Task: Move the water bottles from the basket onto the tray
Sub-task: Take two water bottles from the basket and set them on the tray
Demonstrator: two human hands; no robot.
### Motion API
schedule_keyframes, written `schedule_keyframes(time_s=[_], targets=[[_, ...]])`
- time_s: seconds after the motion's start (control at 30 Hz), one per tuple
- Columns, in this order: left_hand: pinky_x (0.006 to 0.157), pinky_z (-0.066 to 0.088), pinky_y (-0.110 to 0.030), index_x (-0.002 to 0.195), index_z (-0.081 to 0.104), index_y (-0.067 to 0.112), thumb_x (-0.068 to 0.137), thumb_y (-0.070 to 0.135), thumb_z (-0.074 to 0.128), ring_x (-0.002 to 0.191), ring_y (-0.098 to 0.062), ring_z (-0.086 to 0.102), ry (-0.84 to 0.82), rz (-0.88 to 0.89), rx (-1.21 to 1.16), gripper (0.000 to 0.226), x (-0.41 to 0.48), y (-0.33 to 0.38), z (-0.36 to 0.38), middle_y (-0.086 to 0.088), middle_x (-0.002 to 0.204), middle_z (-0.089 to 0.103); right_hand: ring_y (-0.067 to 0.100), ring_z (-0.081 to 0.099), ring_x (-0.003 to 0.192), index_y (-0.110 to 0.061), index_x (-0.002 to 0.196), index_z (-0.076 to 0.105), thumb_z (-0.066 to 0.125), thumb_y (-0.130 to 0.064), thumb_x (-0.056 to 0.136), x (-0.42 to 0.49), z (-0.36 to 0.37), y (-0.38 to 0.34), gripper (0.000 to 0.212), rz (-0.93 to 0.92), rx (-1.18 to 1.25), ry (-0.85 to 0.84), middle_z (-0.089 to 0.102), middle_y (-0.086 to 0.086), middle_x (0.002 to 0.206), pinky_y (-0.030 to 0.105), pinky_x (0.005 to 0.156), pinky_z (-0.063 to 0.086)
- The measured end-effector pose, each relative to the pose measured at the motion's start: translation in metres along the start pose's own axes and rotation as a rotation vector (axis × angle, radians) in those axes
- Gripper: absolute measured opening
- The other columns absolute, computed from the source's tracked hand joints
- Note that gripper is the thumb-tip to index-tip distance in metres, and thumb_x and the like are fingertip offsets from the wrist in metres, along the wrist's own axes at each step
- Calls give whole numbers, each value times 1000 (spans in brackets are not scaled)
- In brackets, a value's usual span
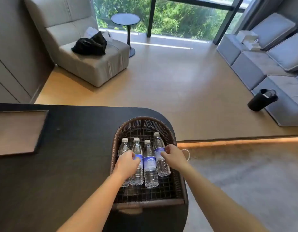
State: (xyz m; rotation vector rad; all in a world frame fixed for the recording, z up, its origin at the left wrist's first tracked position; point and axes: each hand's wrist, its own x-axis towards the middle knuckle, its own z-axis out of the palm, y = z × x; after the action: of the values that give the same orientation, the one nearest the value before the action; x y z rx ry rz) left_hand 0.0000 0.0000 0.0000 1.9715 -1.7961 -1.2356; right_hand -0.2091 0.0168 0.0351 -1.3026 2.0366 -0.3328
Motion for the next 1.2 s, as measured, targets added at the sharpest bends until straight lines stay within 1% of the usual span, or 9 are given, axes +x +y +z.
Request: schedule_keyframes(time_s=[0.27, 0.4, 0.53, 0.7, 0.77, 0.87, 0.97, 1.1, 1.2], targets=[[71, 48, -36, 88, 60, 15, 82, 47, 71, 83, -27, 61, -111, -71, 102, 34, 65, 15, -6, -3, 84, 63, 28, 64, 100, -11, 111, 63, 65, -31, 94, 72, 16, -26, 26, 104, -9, -24, 67, 5, 104, 36, 78, 44], [69, 45, -34, 80, 57, 17, 83, 48, 73, 80, -26, 56, -123, -81, 178, 35, 86, 17, -5, -2, 83, 61, 29, 65, 100, -11, 108, 60, 69, -33, 93, 94, 30, -23, 28, 183, -71, -69, 68, 7, 105, 43, 86, 53], [66, 44, -34, 88, 61, 19, 81, 53, 74, 78, -25, 57, -125, -98, 286, 37, 100, 23, -5, -2, 88, 64, 28, 66, 94, -14, 100, 58, 70, -29, 94, 102, 37, -25, 20, 180, -245, -80, 66, 7, 98, 44, 82, 55], [67, 44, -33, 87, 56, 22, 83, 48, 75, 95, -26, 67, -152, -96, 405, 33, 105, 33, -2, -2, 91, 66, 35, 62, 106, -7, 117, 63, 76, -36, 89, 110, 46, -23, 43, 210, -399, -113, 57, 18, 126, 46, 92, 54], [67, 44, -32, 82, 50, 24, 82, 47, 76, 89, -25, 64, -156, -109, 390, 35, 107, 33, -2, 1, 82, 58, 37, 57, 116, -6, 126, 58, 77, -37, 88, 112, 48, -22, 53, 248, -415, -143, 49, 19, 134, 48, 99, 51], [65, 44, -32, 83, 50, 23, 80, 49, 78, 80, -25, 58, -128, -114, 367, 39, 106, 30, -2, 1, 80, 55, 35, 61, 113, -6, 136, 43, 78, -33, 87, 114, 43, -19, 66, 265, -337, -197, 57, 18, 130, 46, 94, 54], [63, 46, -33, 83, 56, 19, 74, 52, 80, 85, -28, 66, -91, -95, 295, 41, 103, 20, 1, -1, 87, 64, 32, 66, 106, -4, 140, 35, 79, -29, 87, 111, 34, -15, 73, 264, -214, -214, 63, 16, 124, 45, 88, 58], [66, 52, -38, 73, 60, 18, 62, 54, 82, 88, -29, 65, -95, -56, 80, 43, 94, 8, 6, -8, 92, 67, 27, 65, 98, -7, 122, 49, 85, -34, 81, 92, 31, -17, 60, 203, -180, -136, 65, 9, 112, 42, 83, 56], [88, 47, -36, 103, 62, 20, 68, 51, 83, 105, -20, 49, -74, 29, 2, 52, 69, 2, 5, -1, 109, 52, 24, 64, 84, -15, 99, 56, 88, -42, 74, 69, 33, -16, 49, 106, -196, -49, 64, 6, 101, 43, 76, 56]])
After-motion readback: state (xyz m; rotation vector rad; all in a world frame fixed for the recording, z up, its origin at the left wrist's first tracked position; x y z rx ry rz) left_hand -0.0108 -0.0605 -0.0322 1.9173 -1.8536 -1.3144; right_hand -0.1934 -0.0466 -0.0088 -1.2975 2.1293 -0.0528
